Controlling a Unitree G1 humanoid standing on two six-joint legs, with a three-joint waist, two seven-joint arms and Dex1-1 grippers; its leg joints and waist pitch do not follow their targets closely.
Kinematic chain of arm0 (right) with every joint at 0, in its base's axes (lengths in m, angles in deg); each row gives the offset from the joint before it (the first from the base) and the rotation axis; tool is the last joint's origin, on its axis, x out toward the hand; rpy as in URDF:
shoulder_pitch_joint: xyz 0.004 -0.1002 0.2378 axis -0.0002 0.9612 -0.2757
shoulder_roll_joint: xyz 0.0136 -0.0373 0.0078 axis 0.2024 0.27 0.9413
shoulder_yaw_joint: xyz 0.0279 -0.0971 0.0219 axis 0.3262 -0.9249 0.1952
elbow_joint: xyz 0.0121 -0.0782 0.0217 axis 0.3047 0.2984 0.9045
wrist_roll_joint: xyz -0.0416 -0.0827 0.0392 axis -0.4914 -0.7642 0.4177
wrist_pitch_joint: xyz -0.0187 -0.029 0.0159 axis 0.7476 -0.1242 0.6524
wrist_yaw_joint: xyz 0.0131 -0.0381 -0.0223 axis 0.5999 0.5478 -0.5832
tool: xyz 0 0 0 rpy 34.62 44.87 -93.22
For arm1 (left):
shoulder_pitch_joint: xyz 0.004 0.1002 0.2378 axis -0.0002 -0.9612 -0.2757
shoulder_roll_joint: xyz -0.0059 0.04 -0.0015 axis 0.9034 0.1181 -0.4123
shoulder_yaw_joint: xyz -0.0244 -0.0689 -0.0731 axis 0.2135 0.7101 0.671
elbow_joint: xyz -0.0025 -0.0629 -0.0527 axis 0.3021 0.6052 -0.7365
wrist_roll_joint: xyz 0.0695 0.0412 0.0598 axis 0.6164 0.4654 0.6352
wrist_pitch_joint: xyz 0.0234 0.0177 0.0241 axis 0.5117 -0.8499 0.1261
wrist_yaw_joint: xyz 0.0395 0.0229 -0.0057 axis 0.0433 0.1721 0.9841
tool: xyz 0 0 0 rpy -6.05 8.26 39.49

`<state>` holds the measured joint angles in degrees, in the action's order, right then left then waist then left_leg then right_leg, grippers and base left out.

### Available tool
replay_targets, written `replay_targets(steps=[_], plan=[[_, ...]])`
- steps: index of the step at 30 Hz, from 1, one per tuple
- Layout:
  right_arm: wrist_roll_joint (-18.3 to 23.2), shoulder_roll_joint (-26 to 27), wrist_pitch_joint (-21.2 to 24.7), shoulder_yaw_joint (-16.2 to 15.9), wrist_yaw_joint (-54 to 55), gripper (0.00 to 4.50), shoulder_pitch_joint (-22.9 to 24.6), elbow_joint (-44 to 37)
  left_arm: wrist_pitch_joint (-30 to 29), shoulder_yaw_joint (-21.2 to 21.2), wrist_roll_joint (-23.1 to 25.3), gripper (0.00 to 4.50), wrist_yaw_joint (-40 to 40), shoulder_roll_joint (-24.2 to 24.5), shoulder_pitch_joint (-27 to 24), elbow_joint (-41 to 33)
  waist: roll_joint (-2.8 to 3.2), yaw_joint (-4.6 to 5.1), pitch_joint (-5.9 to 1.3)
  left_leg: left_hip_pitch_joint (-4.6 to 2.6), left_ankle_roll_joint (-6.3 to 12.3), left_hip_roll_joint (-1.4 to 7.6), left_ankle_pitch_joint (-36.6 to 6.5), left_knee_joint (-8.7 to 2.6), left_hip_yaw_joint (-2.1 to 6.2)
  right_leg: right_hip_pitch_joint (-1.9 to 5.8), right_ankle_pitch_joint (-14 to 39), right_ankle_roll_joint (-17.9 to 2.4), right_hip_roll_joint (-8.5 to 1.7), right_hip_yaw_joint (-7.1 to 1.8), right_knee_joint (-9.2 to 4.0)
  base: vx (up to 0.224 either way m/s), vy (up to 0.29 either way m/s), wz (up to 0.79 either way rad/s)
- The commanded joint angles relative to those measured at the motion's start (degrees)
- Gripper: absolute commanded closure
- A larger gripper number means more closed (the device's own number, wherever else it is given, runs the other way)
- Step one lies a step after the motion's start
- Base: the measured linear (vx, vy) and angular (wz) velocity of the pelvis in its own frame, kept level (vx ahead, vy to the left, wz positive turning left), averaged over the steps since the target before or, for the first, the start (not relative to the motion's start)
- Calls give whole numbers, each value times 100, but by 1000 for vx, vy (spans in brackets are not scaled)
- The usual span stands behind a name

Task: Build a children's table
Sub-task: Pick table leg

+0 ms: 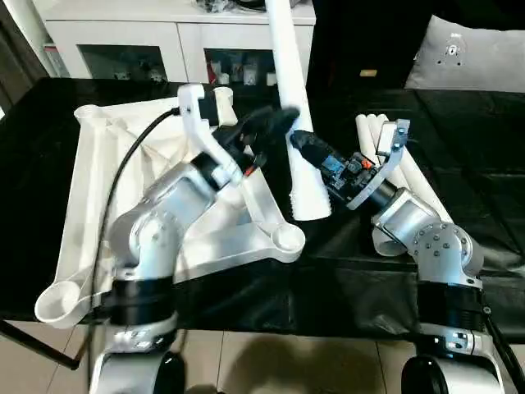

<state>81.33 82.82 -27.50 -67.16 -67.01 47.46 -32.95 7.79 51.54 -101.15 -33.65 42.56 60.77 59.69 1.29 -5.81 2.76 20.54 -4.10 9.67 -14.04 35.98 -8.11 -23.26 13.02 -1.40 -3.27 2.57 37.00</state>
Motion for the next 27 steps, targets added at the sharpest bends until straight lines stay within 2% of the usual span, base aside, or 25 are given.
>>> replay_targets(steps=[1, 3, 4, 5, 8, 9, 12, 15, 19, 20, 27], plan=[[182, -28, 57, -119, -131, 268, 93, -300, -137, 102, -144, 165, 162, -62, 127, 44, -42, -27, -365, 29, 578, 255, 453, -370, 19, 431, -288, -1527, -448, -267, -393, 0, 0, 0], [197, -32, 57, -141, -133, 268, 106, -330, -140, 89, -129, 165, 168, -74, 128, 37, -41, -23, -353, 36, 496, 256, 417, -390, 24, 427, -177, -1401, -442, -266, -414, 0, 0, 0], [160, -49, 36, -182, -112, 268, 109, -348, -132, 134, -268, 165, 158, -139, 125, 22, -49, -17, -354, 36, 464, 250, 406, -392, 20, 430, -137, -1362, -437, -266, -421, 0, 0, 0], [-90, -96, -135, -323, -10, 268, 107, -375, -56, 163, -376, 194, 173, -208, 124, 3, -63, -26, -362, 34, 404, 242, 421, -388, 10, 431, -156, -1340, -440, -273, -426, 0, 0, 0], [-1004, -179, -850, -935, 215, 268, 158, -535, 366, 28, -59, 205, 263, -223, 119, -2, -55, -20, -362, 63, 325, 238, 512, -391, 31, 431, -266, -1178, -426, -260, -416, 0, 0, 0], [-1148, -186, -953, -1019, 283, 268, 157, -537, 430, 6, 3, 227, 272, -223, 121, 7, -62, -10, -366, 61, 302, 225, 513, -390, 24, 436, -268, -1106, -425, -266, -420, 0, 0, 0], [-1820, -115, -1605, -1446, 600, 268, 207, -517, 843, -279, 671, 242, 531, -171, 138, 141, -47, 4, -361, 57, 272, 233, 469, -401, 31, 418, -234, -1036, -419, -265, -433, 0, 0, 0], [-1897, 154, -1979, -1535, 713, 269, 289, -511, 1228, -355, 1100, 258, 1004, -339, 236, 344, -34, 11, -376, 46, 273, 247, 510, -404, 35, 423, -455, -1054, -425, -271, -398, 0, 0, 0], [-1902, 278, -2208, -1536, 751, 270, 315, -490, 1378, -344, 1121, 270, 1172, -502, 258, 362, -36, 14, -387, 65, 368, 259, 578, -397, 43, 438, -878, -1223, -434, -265, -364, 0, 0, 0], [-1938, 356, -2391, -1599, 774, 270, 337, -470, 1550, -412, 1173, 272, 1255, -666, 212, 316, -37, 25, -388, 70, 419, 252, 586, -389, 38, 437, -951, -1267, -431, -268, -356, 0, 0, 0], [-2085, 360, -2728, -1812, 604, 270, 412, -399, 1639, -565, 1140, 273, 1109, -750, 117, 306, -43, 60, -371, 74, 499, 252, 475, -394, 34, 442, -770, -1268, -435, -267, -379, 0, 0, 0]])
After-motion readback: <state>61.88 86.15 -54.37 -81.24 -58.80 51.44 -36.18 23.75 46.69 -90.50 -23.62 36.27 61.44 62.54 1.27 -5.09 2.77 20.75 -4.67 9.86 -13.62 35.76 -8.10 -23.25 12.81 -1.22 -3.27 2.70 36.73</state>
